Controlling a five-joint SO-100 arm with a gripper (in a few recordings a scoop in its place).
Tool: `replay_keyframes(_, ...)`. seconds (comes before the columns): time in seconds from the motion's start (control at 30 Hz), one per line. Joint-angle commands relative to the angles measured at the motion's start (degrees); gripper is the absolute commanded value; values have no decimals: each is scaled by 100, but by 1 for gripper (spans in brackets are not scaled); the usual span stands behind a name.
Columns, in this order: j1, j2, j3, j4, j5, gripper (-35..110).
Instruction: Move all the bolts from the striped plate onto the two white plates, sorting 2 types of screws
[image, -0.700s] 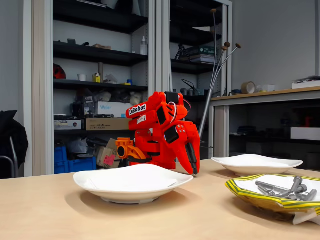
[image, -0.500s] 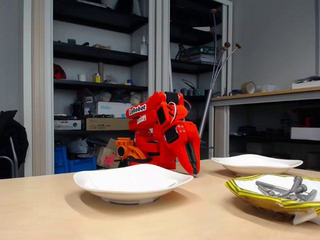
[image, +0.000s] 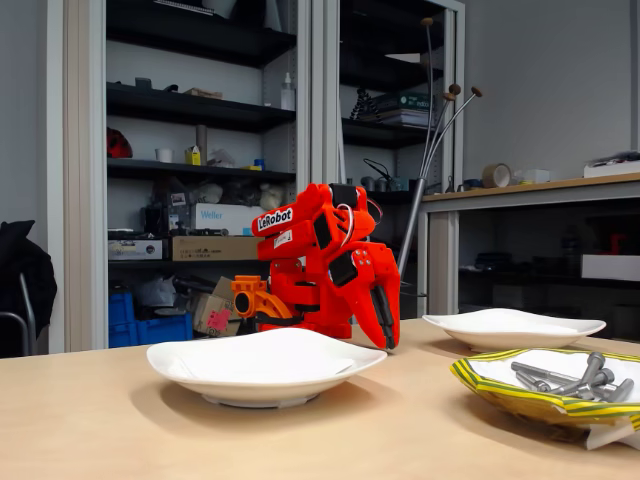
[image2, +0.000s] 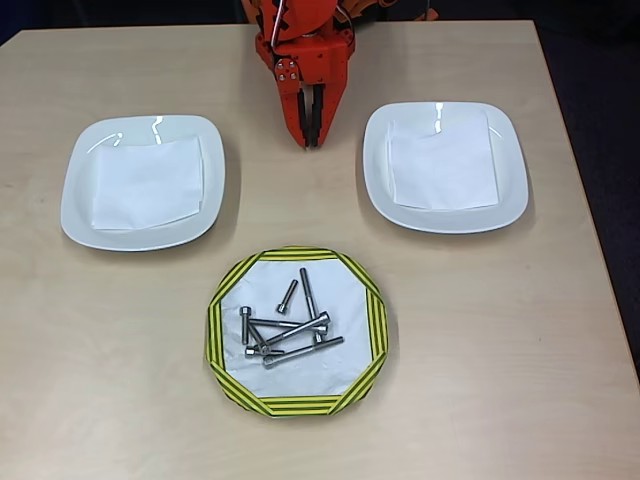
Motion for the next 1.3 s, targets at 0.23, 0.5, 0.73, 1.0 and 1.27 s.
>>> replay_keyframes(0.23, -9, 79, 35, 70, 18, 0)
replay_keyframes(0.5, -9, 79, 35, 70, 18, 0)
replay_keyframes(0.73, -9, 79, 35, 70, 18, 0)
replay_keyframes(1.0, 0, 79, 35, 70, 18, 0)
replay_keyframes(1.27, 422, 97, -633, 149, -519, 1)
